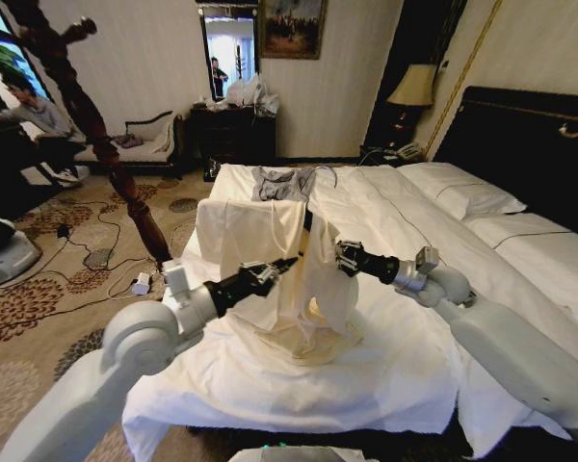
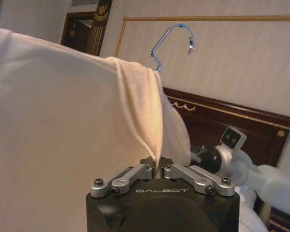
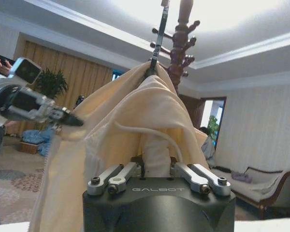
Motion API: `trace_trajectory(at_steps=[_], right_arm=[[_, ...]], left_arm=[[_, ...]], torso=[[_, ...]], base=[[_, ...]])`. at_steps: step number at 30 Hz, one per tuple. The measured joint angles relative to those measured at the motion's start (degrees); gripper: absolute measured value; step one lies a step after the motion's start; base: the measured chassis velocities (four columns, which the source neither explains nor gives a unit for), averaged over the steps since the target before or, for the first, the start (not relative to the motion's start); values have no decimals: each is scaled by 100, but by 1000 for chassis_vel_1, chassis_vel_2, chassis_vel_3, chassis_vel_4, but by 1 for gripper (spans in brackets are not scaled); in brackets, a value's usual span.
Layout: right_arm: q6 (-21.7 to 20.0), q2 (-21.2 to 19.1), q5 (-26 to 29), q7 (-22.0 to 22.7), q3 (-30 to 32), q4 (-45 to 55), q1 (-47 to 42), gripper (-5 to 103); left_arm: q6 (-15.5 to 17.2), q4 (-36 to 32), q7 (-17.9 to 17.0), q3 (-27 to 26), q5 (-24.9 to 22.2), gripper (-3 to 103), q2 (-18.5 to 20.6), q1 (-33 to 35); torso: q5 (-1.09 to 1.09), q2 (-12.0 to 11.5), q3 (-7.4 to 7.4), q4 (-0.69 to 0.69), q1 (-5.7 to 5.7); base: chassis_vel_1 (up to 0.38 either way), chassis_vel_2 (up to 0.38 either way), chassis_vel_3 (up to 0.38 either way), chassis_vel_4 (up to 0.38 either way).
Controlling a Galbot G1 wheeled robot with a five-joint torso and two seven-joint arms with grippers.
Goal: Pick up the clothes from the bed and hang them on the clothes hanger.
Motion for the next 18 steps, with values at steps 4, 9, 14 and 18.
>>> trace_trajectory(at_steps=[4,9,14,18], right_arm=[[11,-20,120,-75,89,-20,136,19],[24,-58,197,-192,135,-59,269,19],[121,-48,160,-494,133,-151,142,19],[174,19,-72,-1025,115,-303,59,19]], left_arm=[[97,-211,-15,-518,6,23,94,428],[19,-233,-23,-1503,-32,40,252,978],[-440,-236,-36,-2799,-400,56,313,1297],[-585,-235,-9,-3780,-819,73,395,1672]], torso=[[1,0,-1,1,-1],[-1,0,-1,2,-1],[0,0,-1,-1,-1],[0,0,-1,1,-1]], base=[[0,0,0,0],[0,0,0,0],[0,0,0,0],[0,0,0,0]])
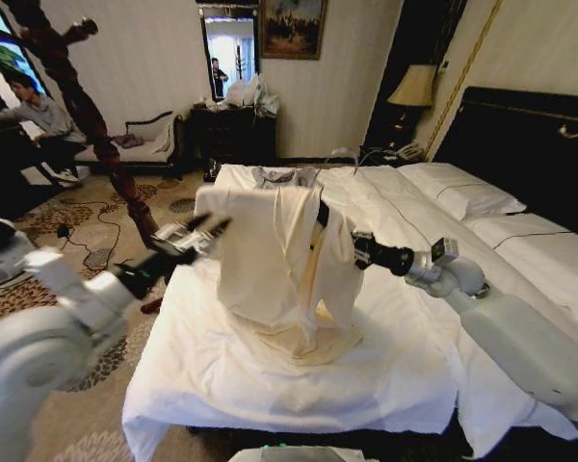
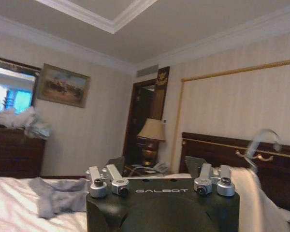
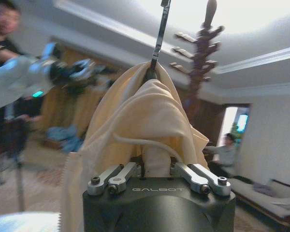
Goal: Pick up the clothes from the bed and hang them on the clothes hanger.
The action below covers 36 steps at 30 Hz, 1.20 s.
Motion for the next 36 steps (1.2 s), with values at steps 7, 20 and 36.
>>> trace_trajectory(at_steps=[7,20,36], right_arm=[[56,-62,-437,-547,4,-242,135,19],[271,-351,-752,-1153,99,-346,198,19],[331,-220,-923,-1478,-20,-294,317,19]], left_arm=[[27,5,368,-732,86,93,444,654],[410,10,947,374,493,100,1918,548],[264,17,1491,1038,1095,103,2175,633]], torso=[[0,0,0,-1,0],[1,0,1,-2,1],[0,0,1,0,1]], base=[[0,0,0,0],[0,0,0,0],[0,0,0,0]])
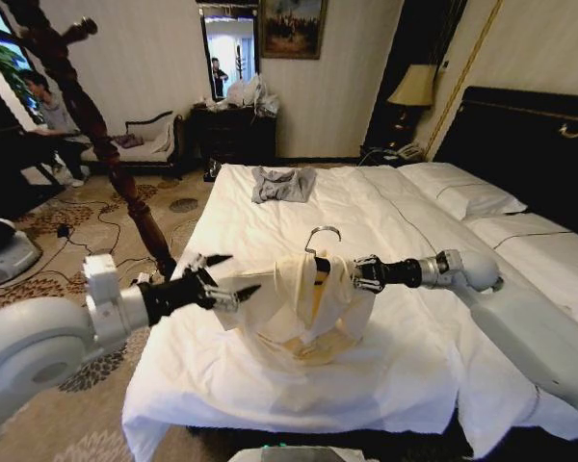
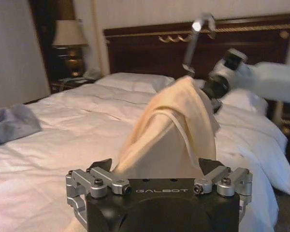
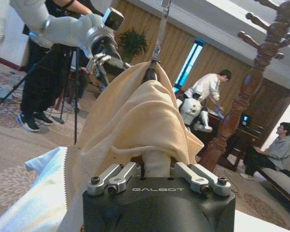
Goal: Pick up the clothes from the bed and hang them on the clothes hanger.
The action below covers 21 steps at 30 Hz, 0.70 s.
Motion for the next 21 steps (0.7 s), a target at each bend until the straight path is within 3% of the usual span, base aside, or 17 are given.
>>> trace_trajectory(at_steps=[4,5,7,8,9,12,15,17,21], right_arm=[[-6,8,-31,-15,-20,48,8,19],[-6,10,-68,-17,-22,45,8,19],[-1,8,-82,-18,-22,28,-5,19],[5,-3,-84,-18,-22,19,-15,19],[5,-3,-84,-18,-22,19,-15,19],[17,-25,-74,-13,-22,16,-18,19],[19,-43,-41,-13,-22,22,-15,19],[17,-63,17,-53,-13,85,-15,19],[5,-91,123,-58,1,194,-6,19]], left_arm=[[-179,1,191,308,263,100,37,-203],[-236,17,232,501,290,91,28,-395],[-256,51,285,703,291,91,-1,-598],[-257,83,337,867,287,80,-27,-760],[-257,83,337,867,287,80,-27,-760],[-256,161,402,1271,214,64,-87,-1184],[-238,219,425,1491,151,59,-130,-1418],[-210,267,474,1628,97,48,-178,-1544],[-151,306,566,1720,78,37,-246,-1588]], torso=[[0,0,0,-2,0],[1,0,0,-2,0],[1,0,0,-2,0],[1,0,0,-1,0],[1,0,0,-1,0],[1,0,0,-2,0],[1,0,0,-2,0],[1,0,0,-2,0],[1,0,0,-2,0]], base=[[0,0,0,0],[0,0,0,0],[0,0,0,0],[0,0,0,0],[0,0,0,0],[0,0,0,0],[0,0,0,0],[0,0,0,0],[0,0,0,0]])
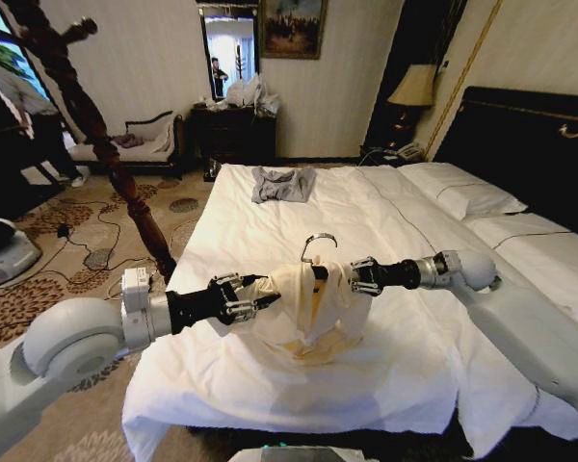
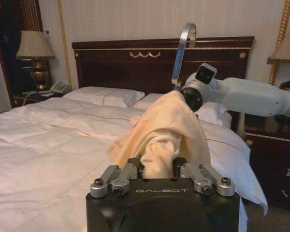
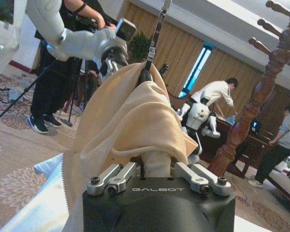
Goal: Pick up the clothes from the bed and hang them on the clothes hanger.
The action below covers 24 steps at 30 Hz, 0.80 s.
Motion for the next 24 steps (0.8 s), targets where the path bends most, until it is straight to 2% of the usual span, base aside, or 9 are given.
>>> trace_trajectory(at_steps=[2,5,13,15,16,18,20,23,24], right_arm=[[-8,-6,25,0,4,24,42,19],[-13,-7,32,12,5,26,68,19],[-24,-31,77,77,31,58,95,17],[-24,-34,117,151,52,88,97,25],[-23,-35,144,179,66,96,97,25],[-13,-37,195,230,122,94,96,41],[-6,-38,204,250,142,84,96,41],[22,-40,230,291,210,53,74,57],[22,-40,230,291,210,53,74,57]], left_arm=[[22,16,103,64,0,26,-55,-26],[24,34,172,101,11,20,-88,-55],[-30,71,270,127,47,20,-139,-106],[-30,71,308,142,71,19,-162,-106],[-36,79,307,144,106,19,-178,-107],[-72,99,322,129,169,19,-211,-105],[-84,111,325,106,180,19,-220,-106],[-135,172,341,-38,204,19,-248,-134],[-135,172,341,-38,204,19,-248,-134]], torso=[[-1,0,0,1,0],[0,0,0,0,0],[0,0,0,1,0],[0,0,0,0,0],[0,0,0,0,0],[-1,0,0,1,0],[-1,0,0,0,0],[0,0,0,0,0],[0,0,0,0,0]], base=[[0,0,0,0],[0,0,0,0],[0,0,0,0],[0,0,0,0],[0,0,0,0],[0,0,0,0],[0,0,0,0],[0,0,0,0],[0,0,0,0]])
